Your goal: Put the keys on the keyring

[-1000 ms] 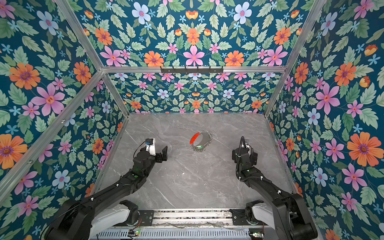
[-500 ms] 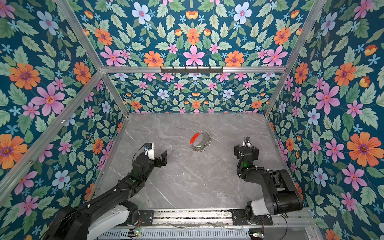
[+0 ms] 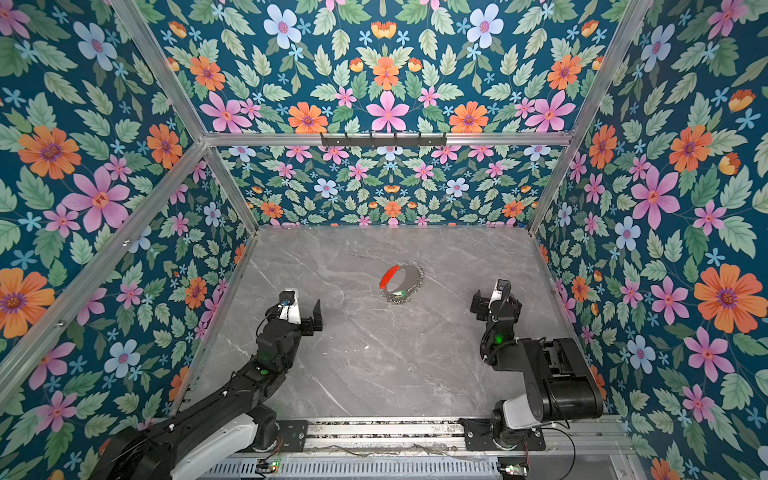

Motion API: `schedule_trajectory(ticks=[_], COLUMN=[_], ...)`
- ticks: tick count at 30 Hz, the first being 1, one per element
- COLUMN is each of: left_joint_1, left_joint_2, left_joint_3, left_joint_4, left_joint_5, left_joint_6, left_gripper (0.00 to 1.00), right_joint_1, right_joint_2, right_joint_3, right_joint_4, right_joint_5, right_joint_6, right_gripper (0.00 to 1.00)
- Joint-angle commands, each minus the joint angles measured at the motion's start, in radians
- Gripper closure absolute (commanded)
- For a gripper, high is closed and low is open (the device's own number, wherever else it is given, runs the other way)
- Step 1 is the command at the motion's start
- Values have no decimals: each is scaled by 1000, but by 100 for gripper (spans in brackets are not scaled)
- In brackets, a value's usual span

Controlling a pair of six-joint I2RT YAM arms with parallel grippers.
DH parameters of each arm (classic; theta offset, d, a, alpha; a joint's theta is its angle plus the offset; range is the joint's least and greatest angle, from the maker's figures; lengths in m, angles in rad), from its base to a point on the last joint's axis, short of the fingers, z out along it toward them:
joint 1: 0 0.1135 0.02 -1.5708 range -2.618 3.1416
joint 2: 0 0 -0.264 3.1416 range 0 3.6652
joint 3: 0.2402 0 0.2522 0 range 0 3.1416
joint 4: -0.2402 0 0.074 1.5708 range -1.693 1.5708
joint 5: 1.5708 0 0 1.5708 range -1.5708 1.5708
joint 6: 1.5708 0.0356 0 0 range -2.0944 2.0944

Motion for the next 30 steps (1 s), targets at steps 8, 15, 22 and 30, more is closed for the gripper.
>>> schedule_trajectory(ticks=[8, 15, 22, 30], left_joint_1=[113, 208, 367, 415], left_joint_2=[346, 540, 552, 703], left_joint_3=[-31, 31, 78, -5], left_joint_4=[472, 621, 557, 854], left_joint_5=[-13, 3, 259, 169], left_joint_6=[285, 241, 73, -14], left_gripper=[0, 0, 0, 0], right_joint_1=[0, -6, -24, -25], right_joint_2=[3, 1, -3, -3], right_joint_3=[7, 11, 19, 20], right_joint_4=[27, 20, -5, -5], right_joint_5=[-19, -32, -69, -72], right_joint_6=[-3, -1, 7, 8], right_gripper=[1, 1, 1, 1])
